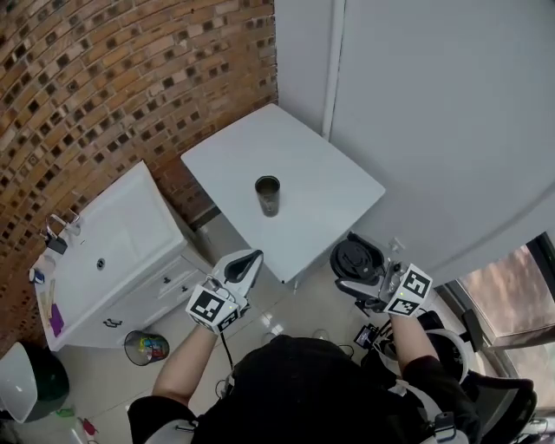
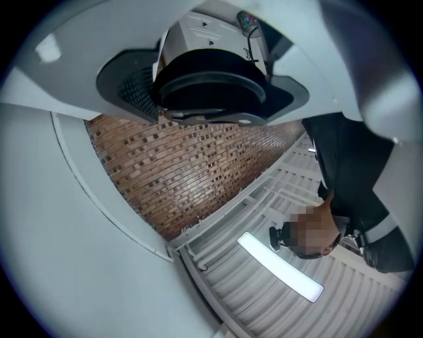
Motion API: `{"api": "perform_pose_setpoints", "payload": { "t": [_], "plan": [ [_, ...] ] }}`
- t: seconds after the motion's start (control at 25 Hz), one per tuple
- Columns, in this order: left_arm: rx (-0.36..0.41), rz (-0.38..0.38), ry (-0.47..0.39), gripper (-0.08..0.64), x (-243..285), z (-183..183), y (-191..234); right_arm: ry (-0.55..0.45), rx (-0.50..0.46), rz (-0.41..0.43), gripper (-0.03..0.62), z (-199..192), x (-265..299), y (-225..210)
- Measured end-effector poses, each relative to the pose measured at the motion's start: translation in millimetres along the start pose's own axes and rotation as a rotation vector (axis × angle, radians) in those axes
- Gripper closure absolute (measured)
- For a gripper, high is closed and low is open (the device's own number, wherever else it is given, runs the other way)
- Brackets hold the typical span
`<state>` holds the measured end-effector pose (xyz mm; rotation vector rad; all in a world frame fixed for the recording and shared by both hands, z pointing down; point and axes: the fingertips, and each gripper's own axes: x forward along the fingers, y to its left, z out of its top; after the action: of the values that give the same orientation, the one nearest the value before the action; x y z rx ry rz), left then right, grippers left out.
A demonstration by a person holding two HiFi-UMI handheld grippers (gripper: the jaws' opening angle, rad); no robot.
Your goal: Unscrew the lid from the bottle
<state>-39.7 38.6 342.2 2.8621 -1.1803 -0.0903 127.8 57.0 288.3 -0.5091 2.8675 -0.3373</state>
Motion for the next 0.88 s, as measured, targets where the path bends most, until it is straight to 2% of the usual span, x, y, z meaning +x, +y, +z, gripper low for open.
{"api": "perform_pose_setpoints", "payload": {
  "t": [0.16,0.4,0.56,0.68,0.88],
  "plan": [
    [0.011,0.012,0.022,0.558,5,-2,5,0.011,-0.013,0.069,0.126,-2,12,2],
    [0.061,0.000,0.057,0.558,7,0,-2,-0.002,0.053,0.035,0.126,-5,2,-17],
    [0.008,0.026,0.050,0.558,7,-1,5,0.017,0.076,0.053,0.126,-8,4,-32],
    [-0.035,0.063,0.040,0.558,7,-1,16,-0.012,0.105,0.068,0.126,-2,3,-37],
    [-0.050,0.097,0.042,0.558,5,0,30,-0.044,0.117,0.071,0.126,4,3,-45]
  ]
}}
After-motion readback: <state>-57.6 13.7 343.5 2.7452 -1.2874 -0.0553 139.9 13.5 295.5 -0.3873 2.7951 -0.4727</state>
